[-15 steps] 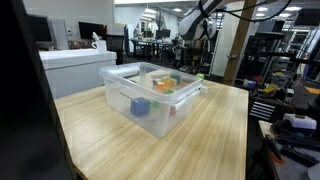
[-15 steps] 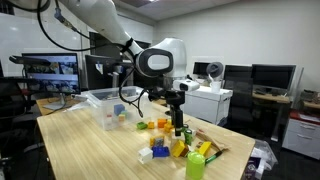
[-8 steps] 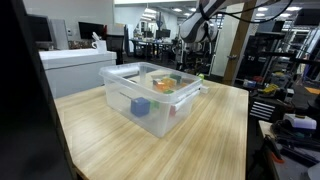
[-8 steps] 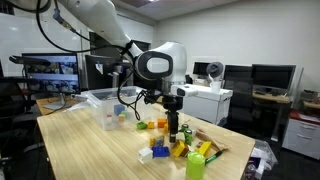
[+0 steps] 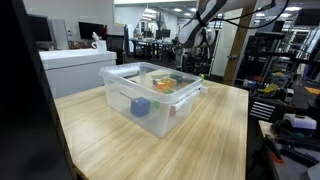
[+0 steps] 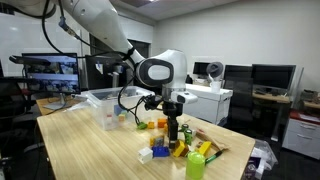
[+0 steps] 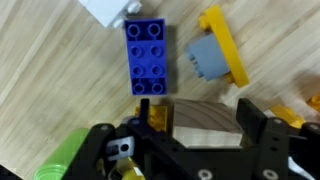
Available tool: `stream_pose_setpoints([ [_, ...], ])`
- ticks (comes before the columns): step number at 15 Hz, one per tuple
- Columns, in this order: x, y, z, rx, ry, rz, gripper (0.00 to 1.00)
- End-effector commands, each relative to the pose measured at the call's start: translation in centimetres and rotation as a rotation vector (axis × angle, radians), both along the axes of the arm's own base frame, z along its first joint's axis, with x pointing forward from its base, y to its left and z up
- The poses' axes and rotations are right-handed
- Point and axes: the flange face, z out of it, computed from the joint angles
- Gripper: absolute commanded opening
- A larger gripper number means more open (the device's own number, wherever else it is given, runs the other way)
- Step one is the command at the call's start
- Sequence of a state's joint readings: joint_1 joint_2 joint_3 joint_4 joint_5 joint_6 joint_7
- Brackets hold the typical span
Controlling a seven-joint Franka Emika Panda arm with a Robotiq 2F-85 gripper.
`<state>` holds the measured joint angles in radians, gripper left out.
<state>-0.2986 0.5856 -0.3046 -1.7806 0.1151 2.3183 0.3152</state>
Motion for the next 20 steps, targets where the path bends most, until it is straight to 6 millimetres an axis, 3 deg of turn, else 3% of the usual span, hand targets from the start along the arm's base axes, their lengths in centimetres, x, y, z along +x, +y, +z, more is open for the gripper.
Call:
stream_pose_setpoints([
  [1, 0.6, -0.4, -0.1, -0.010, -0.016, -0.006, 0.59],
  [5, 1.2, -0.5, 0.0, -0.015, -0.022, -0.002, 0.33],
  [8, 1.4, 0.0, 0.7, -0.014, -0.011, -0.006, 0.32],
  [10, 1.6, 1.0, 2.8, -0.012, -0.019, 0.014, 0.32],
  [12, 2.1, 2.6, 5.7, -0.019, -0.042, 0.045, 0.32],
  [13, 2.5, 3.7, 7.9, -0.025, -0.060, 0.069, 0.32],
  [14, 2.9, 5.8, 11.3, -0.032, -0.085, 0.109, 0.32],
  [15, 3.2, 7.0, 13.1, -0.041, -0.100, 0.136, 0.32],
  [16, 3.7, 10.0, 16.8, -0.056, -0.138, 0.199, 0.32],
  [18, 3.9, 13.4, 19.9, -0.064, -0.172, 0.260, 0.32],
  [20, 3.7, 18.3, 22.9, -0.055, -0.204, 0.346, 0.32],
])
